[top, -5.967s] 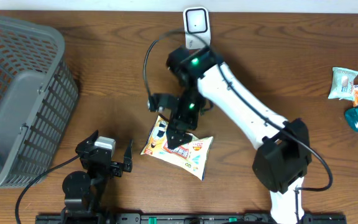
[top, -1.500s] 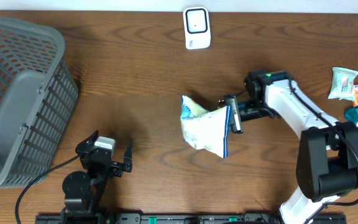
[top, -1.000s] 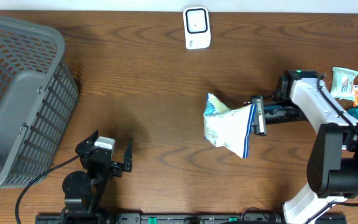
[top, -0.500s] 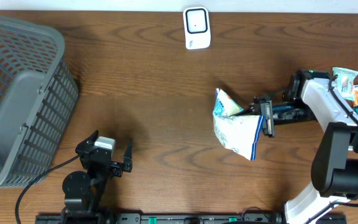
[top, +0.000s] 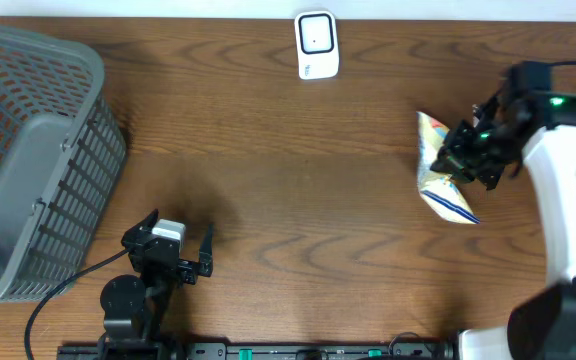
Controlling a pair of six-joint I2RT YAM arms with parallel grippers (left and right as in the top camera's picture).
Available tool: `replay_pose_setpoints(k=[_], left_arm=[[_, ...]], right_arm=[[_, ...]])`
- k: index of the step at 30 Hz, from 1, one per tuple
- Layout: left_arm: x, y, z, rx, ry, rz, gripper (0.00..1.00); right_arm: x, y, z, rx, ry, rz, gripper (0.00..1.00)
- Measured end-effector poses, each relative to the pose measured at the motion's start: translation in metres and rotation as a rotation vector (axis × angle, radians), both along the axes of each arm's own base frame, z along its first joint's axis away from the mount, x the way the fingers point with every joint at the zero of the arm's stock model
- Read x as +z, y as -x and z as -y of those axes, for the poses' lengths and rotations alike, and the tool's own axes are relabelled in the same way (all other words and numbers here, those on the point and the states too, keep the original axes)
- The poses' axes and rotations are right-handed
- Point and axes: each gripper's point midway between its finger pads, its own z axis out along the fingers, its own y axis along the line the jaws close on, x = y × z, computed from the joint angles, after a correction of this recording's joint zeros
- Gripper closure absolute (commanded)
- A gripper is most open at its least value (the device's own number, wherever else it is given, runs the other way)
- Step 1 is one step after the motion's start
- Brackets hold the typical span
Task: Scan the item barcode
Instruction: 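Carry the snack bag toward the scanner, turning it upright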
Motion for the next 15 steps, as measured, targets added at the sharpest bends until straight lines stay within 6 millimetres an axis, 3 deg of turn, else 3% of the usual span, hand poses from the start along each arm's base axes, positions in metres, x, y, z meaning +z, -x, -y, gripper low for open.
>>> replay_pose_setpoints(k=[2, 4, 9, 12, 15], left_arm=[[0.0, 0.0, 0.0, 0.0, 0.0, 0.0, 0.02], [0.0, 0.0, 0.0, 0.0, 0.0, 0.0, 0.02], [0.0, 0.0, 0.0, 0.0, 0.0, 0.0, 0.02], [0.0, 0.0, 0.0, 0.0, 0.0, 0.0, 0.02], [0.0, 0.0, 0.0, 0.0, 0.0, 0.0, 0.02]], right_arm=[[0.004, -0.013, -0.003, -0.032, 0.133, 0.066, 0.98], [0.009, -0.035, -0.018, -0.016, 0.223, 0.174, 0.99], [0.005, -0.074, -0.093, 0.091, 0.225, 0.357, 0.98], [-0.011, -0.094, -0.132, 0.132, 0.179, 0.454, 0.98], [-0.05, -0.101, -0.165, 0.173, 0.155, 0.526, 0.98]])
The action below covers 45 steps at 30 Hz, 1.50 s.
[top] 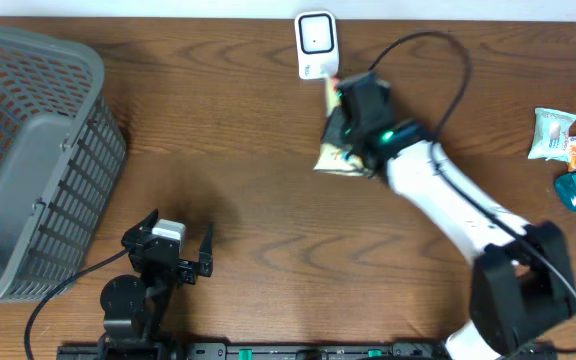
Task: Scan the item barcode
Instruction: 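Carry the snack bag toward the scanner, turning it upright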
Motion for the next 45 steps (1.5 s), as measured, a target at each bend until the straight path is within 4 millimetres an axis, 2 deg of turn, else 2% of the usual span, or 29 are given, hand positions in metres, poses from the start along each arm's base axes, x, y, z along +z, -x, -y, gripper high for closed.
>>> replay_pose_setpoints(k=[4, 9, 11, 16, 19, 21, 25, 27, 28, 30, 31, 33, 34, 35, 40, 45], left_arm=[[0.0, 0.0, 0.0, 0.0, 0.0, 0.001, 0.02], [0.0, 0.0, 0.0, 0.0, 0.0, 0.001, 0.02], [0.0, 0.0, 0.0, 0.0, 0.0, 0.001, 0.02], [0.0, 0.0, 0.0, 0.0, 0.0, 0.0, 0.02], [0.0, 0.0, 0.0, 0.0, 0.0, 0.0, 0.02], [0.0, 0.0, 0.0, 0.0, 0.0, 0.001, 0.02], [0.0, 0.0, 0.0, 0.0, 0.0, 0.001, 0.02], [0.0, 0.0, 0.0, 0.0, 0.0, 0.001, 0.02], [0.0, 0.0, 0.0, 0.0, 0.0, 0.001, 0.02], [0.0, 0.0, 0.0, 0.0, 0.0, 0.001, 0.02], [0.0, 0.0, 0.0, 0.0, 0.0, 0.001, 0.02], [0.0, 0.0, 0.0, 0.0, 0.0, 0.0, 0.02], [0.0, 0.0, 0.0, 0.0, 0.0, 0.001, 0.02], [0.0, 0.0, 0.0, 0.0, 0.0, 0.001, 0.02], [0.0, 0.0, 0.0, 0.0, 0.0, 0.001, 0.02], [0.0, 0.0, 0.0, 0.0, 0.0, 0.0, 0.03]], right_arm=[[-0.045, 0.017, -0.016, 0.025, 0.004, 0.033, 0.98], [-0.082, 0.033, -0.021, -0.001, 0.0, 0.057, 0.99], [-0.088, 0.032, -0.02, -0.013, 0.004, 0.06, 0.99], [-0.084, 0.032, -0.02, 0.038, 0.018, 0.054, 0.99], [-0.068, 0.037, -0.018, 0.096, 0.042, 0.036, 0.99], [-0.046, 0.04, -0.018, 0.127, 0.052, 0.038, 0.99], [0.027, 0.038, -0.024, 0.175, 0.015, 0.142, 0.99], [0.054, 0.039, -0.024, 0.189, 0.0, 0.193, 0.98], [0.064, 0.042, -0.023, 0.199, -0.001, 0.202, 0.9], [0.057, 0.048, -0.02, 0.213, 0.018, 0.166, 0.5], [0.05, 0.052, -0.018, 0.221, 0.033, 0.136, 0.35], [0.035, 0.06, -0.016, 0.243, 0.067, 0.082, 0.11], [0.029, 0.063, -0.017, 0.264, 0.082, 0.066, 0.05], [0.025, 0.065, -0.018, 0.279, 0.095, 0.054, 0.01], [-0.002, 0.068, -0.025, 0.32, 0.128, -0.003, 0.01], [-0.052, 0.059, -0.033, 0.295, 0.136, -0.079, 0.01]])
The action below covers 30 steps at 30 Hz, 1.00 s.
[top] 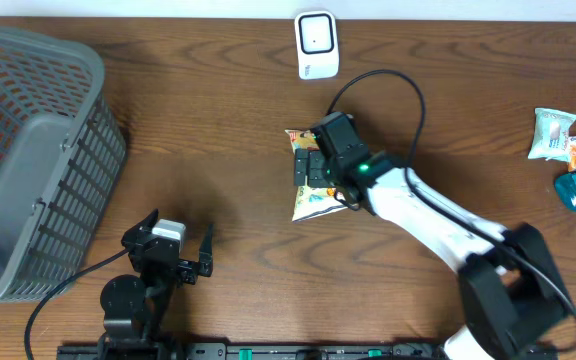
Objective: Scan the item barcode
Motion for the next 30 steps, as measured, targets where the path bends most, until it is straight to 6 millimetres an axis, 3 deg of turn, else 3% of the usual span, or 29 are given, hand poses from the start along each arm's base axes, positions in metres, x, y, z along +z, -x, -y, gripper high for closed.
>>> replay_pose_setpoints(k=[6, 8, 12, 14, 15, 16, 25, 30], left_arm=[[0.0, 0.0, 0.0, 0.0, 0.0, 0.0, 0.02], [0.0, 0.0, 0.0, 0.0, 0.0, 0.0, 0.02], [0.0, 0.0, 0.0, 0.0, 0.0, 0.0, 0.02], [0.0, 0.0, 0.0, 0.0, 0.0, 0.0, 0.02], [0.0, 0.0, 0.0, 0.0, 0.0, 0.001, 0.02], [0.0, 0.0, 0.0, 0.0, 0.0, 0.0, 0.02], [0.0, 0.0, 0.0, 0.0, 0.0, 0.001, 0.02], [0.0, 0.0, 0.0, 0.0, 0.0, 0.0, 0.02]], right_arm=[[-0.038, 0.003, -0.014, 0.008, 0.023, -0.042, 0.01], [-0.041, 0.003, -0.014, 0.0, 0.039, -0.038, 0.07], [-0.049, 0.002, -0.008, -0.027, 0.092, -0.03, 0.47], [-0.053, 0.001, -0.004, -0.044, 0.125, -0.027, 0.73], [-0.053, 0.0, -0.004, -0.05, 0.123, -0.027, 0.92], [-0.051, -0.001, -0.006, -0.056, 0.115, -0.026, 0.98], [-0.043, -0.004, -0.016, -0.039, -0.04, -0.116, 0.99], [-0.024, 0.01, -0.023, 0.026, -0.397, -0.384, 0.98]])
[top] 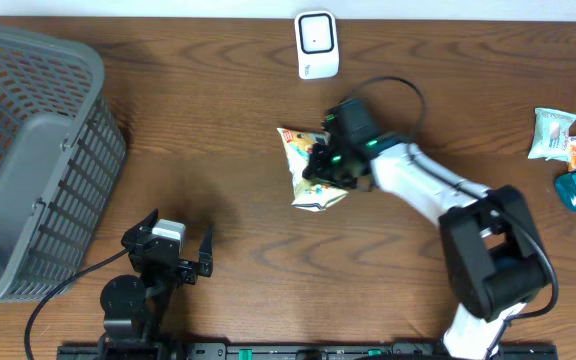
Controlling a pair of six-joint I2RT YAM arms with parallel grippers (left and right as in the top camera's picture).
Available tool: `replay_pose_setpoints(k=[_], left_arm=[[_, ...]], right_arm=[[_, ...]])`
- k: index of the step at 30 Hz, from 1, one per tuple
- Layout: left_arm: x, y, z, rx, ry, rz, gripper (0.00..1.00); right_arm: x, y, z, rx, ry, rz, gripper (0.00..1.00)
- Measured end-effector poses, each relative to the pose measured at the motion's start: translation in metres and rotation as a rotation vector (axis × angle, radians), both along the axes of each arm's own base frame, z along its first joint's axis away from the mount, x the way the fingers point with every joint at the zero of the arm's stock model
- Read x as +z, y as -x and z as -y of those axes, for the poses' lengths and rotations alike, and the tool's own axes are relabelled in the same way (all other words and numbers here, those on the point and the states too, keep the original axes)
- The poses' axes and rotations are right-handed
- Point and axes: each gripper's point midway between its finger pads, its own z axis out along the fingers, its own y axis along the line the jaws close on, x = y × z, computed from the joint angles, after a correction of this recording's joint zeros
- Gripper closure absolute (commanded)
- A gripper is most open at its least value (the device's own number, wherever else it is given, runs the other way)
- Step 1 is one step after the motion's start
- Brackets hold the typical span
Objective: Scan the item barcode
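Note:
A yellow and white snack bag (306, 166) hangs just left of the table's middle, with my right gripper (325, 165) shut on its right side. The white barcode scanner (316, 44) stands at the back edge, directly behind the bag and well apart from it. Whether a barcode shows on the bag cannot be made out. My left gripper (180, 243) rests open near the front left, with nothing between its fingers.
A grey slatted basket (30, 150) fills the left side. At the far right lie a pale snack packet (551, 132), a small orange item and a teal container. The right arm's black cable loops over the table behind the arm.
The right gripper has turned at the wrist, so the bag is now tilted with its top toward the left. It stays in about the same spot. The left arm is unchanged.
The right gripper first held the bag at the right side of the table. It then held it just below the scanner at the back. Then it held it further forward, near the middle, where it now holds it tilted.

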Motion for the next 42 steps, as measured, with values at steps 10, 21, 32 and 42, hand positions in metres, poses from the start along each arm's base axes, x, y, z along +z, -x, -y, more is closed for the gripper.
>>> replay_pose_setpoints(k=[10, 21, 32, 42], left_arm=[[0.0, 0.0, 0.0, 0.0, 0.0, 0.0, 0.02], [0.0, 0.0, 0.0, 0.0, 0.0, 0.0, 0.02], [0.0, 0.0, 0.0, 0.0, 0.0, 0.0, 0.02], [0.0, 0.0, 0.0, 0.0, 0.0, 0.0, 0.02]], right_arm=[[0.073, 0.042, 0.039, -0.183, -0.567, -0.664, 0.98], [0.121, 0.104, 0.048, -0.408, -0.607, -1.276, 0.99], [0.13, 0.112, 0.049, -0.342, -0.641, -1.221, 0.99], [0.134, 0.122, 0.056, -0.241, -0.617, -1.115, 0.99]])
